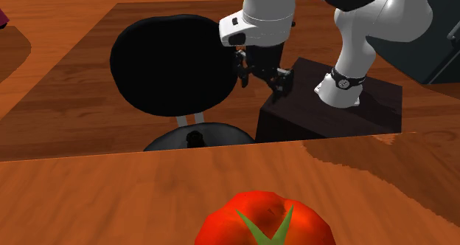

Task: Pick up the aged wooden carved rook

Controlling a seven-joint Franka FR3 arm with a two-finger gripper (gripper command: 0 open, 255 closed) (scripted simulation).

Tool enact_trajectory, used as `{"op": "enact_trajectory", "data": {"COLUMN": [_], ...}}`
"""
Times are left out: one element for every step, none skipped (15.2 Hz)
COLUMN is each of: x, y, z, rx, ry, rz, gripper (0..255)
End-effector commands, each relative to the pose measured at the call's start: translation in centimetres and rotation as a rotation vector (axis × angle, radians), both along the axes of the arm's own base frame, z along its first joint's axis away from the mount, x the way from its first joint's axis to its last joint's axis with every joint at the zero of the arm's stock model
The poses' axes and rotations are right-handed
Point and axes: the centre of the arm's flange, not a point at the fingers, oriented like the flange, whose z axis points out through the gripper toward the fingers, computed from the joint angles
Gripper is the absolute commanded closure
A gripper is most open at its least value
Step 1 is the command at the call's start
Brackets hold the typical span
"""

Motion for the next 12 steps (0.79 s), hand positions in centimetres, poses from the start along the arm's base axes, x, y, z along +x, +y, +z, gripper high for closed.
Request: {"op": "enact_trajectory", "data": {"x": [1.1,1.8,2.5,3.2,3.9,4.5,5.2,5.9,6.6,7.3,8.0,8.6], "y": [-1.7,-2.5,-3.3,-4.1,-4.9,-5.7,-6.5,-7.3,-8.1,-9.0,-9.8,-10.6], "z": [-1.9,-2.7,-3.6,-4.4,-5.2,-6.0,-6.9,-7.7,-8.5,-9.3,-10.2,-11.0], "rx": [-0.001,-0.001,-0.001,-0.001,-0.001,-0.001,-0.001,0.0,0.0,0.0,0.0,0.0], "ry": [0.006,0.009,0.012,0.015,0.018,0.021,0.024,0.027,0.03,0.033,0.036,0.039], "rz": [0.003,0.004,0.005,0.006,0.007,0.008,0.009,0.01,0.011,0.012,0.013,0.014], "gripper": [0,0,0,0,0,0,0,0,0,0,0,0]}}
